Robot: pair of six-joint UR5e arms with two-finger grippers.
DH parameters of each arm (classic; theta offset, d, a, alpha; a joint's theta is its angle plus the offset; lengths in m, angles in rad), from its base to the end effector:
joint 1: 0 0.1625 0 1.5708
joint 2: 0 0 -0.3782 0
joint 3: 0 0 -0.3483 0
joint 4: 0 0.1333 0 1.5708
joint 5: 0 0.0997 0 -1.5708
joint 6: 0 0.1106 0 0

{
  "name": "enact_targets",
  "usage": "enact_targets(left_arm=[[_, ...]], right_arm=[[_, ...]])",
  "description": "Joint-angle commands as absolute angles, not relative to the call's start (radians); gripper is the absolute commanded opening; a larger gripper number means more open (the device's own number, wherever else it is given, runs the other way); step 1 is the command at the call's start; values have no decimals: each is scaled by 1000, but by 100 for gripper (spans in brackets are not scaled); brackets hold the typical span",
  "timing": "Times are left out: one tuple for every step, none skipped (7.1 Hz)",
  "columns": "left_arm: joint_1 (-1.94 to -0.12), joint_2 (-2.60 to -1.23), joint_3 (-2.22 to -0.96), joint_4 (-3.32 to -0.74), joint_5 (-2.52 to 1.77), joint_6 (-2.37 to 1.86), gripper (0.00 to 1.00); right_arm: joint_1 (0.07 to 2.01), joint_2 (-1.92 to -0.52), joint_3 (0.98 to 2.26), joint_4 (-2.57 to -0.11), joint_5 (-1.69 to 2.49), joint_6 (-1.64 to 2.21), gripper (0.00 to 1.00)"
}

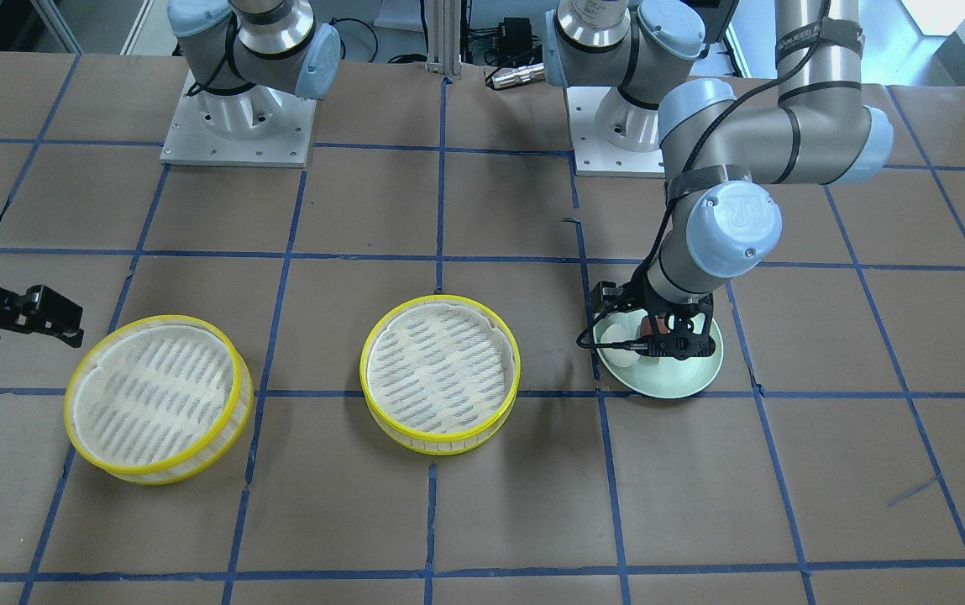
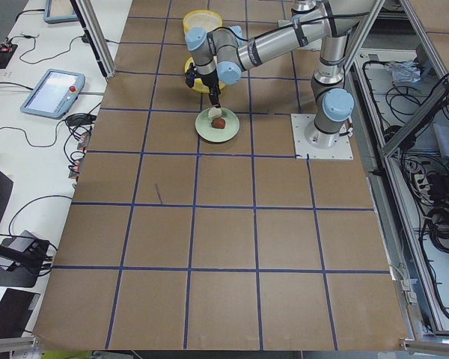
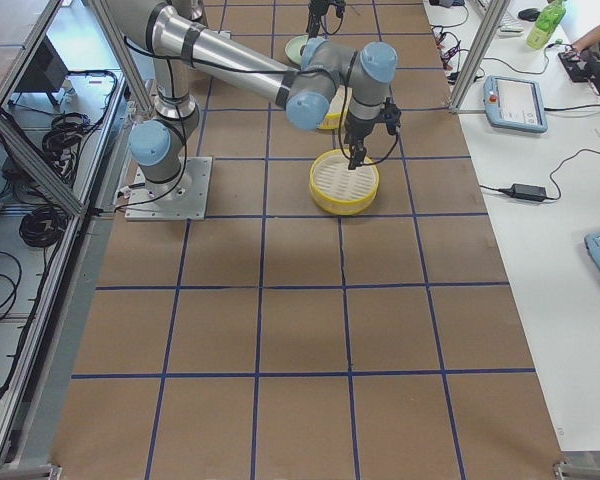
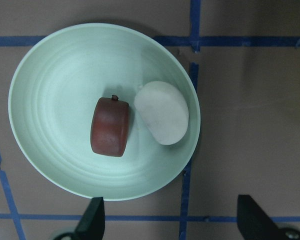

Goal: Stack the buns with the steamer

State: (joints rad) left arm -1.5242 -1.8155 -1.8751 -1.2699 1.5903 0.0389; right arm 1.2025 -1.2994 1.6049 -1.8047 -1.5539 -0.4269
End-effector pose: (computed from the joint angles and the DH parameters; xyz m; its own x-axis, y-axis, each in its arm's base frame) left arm -0.1097 -0.4638 0.2160 -0.9999 -0.0041 -0.0093 -0.0063 0.9692 0.2461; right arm -0.0629 -0.5385 0.3047 -0.9974 -0.0566 -0.0450 -0.0592 0.9966 0.0581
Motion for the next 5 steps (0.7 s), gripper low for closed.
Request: enact_targets(left_arm=[[-1532, -1850, -1885, -1210, 1578, -12, 61], [-1532, -1882, -1884, -1172, 1586, -12, 61], [-1532, -1932, -1870, -1154, 1585, -20, 61], [-1532, -1939, -1878, -1143, 1586, -14, 61], [-1532, -1942, -1873, -1143, 1585, -12, 45]], right_arm=[[1164, -1227, 1672, -1982, -1554, -456, 99], [1164, -1224, 1727, -2055, -1546, -454, 99], [1164, -1215, 1770, -2066, -1542, -446, 99], [1164, -1188, 1785, -2094, -1546, -452, 99], [1164, -1168, 1789, -2129, -1555, -454, 97]])
